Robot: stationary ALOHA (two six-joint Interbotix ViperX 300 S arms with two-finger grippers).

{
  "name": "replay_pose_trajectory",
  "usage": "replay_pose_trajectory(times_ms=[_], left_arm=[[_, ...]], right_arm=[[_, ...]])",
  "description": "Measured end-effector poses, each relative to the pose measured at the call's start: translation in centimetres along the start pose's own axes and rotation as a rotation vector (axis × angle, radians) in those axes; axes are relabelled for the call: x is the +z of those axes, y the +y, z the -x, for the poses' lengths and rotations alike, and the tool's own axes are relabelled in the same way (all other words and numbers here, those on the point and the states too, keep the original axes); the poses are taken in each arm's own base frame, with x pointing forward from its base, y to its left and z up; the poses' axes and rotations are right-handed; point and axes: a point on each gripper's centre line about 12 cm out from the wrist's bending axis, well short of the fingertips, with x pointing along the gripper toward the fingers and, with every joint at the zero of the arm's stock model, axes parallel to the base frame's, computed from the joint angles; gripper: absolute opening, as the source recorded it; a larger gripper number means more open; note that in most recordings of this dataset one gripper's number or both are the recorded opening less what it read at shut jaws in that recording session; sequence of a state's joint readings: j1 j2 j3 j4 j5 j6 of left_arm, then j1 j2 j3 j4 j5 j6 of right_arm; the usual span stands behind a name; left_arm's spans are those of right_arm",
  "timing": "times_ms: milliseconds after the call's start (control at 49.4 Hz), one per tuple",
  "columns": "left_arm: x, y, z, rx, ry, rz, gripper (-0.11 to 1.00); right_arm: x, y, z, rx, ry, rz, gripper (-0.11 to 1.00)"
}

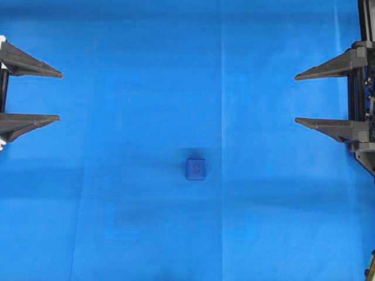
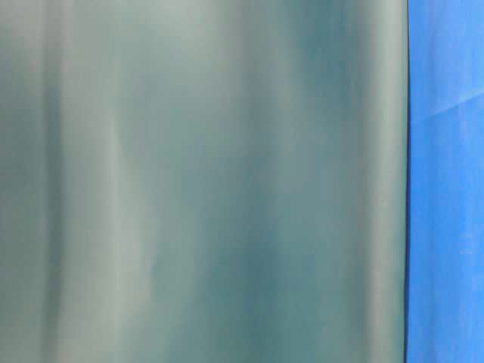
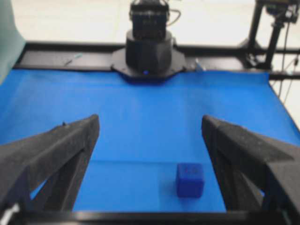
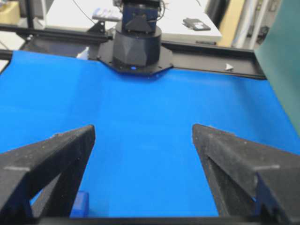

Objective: Handover the blue block to the right arm after grasping it with the left arm, then place it in the designated position.

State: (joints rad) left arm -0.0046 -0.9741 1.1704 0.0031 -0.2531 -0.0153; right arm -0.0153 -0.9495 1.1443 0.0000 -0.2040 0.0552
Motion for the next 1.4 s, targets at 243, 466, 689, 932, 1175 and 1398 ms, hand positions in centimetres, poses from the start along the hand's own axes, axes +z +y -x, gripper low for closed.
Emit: replay_pose_trajectory(times_ms=[243, 466, 689, 932, 1175, 1398], left_arm=[[0.0, 0.0, 0.0, 0.0, 0.002, 0.0, 0.92], [-0.3, -0.4, -0.3, -0.021, 0.01, 0.035, 0.92], [-1.2, -0.6, -1.7, -0.03, 0.024, 0.041, 0.92], [-2.0, -0.8, -4.7, -0.032, 0.032, 0.04, 0.92], [-2.5, -1.6, -8.7, -0.055, 0.04, 0.041, 0.92], [-2.9, -2.6, -13.1, -0.078, 0.07, 0.042, 0.92]], right_arm=[[0.0, -0.1, 0.0, -0.005, 0.0, -0.001, 0.97], [0.0, -0.1, 0.0, -0.006, 0.001, 0.0, 0.97], [-0.2, -0.1, -0.2, -0.007, 0.01, -0.001, 0.97], [-0.3, -0.2, -0.4, -0.011, 0.018, -0.001, 0.97], [0.0, -0.2, -0.4, -0.01, 0.012, -0.001, 0.97], [0.0, -0.2, -0.5, -0.01, 0.012, -0.001, 0.97]])
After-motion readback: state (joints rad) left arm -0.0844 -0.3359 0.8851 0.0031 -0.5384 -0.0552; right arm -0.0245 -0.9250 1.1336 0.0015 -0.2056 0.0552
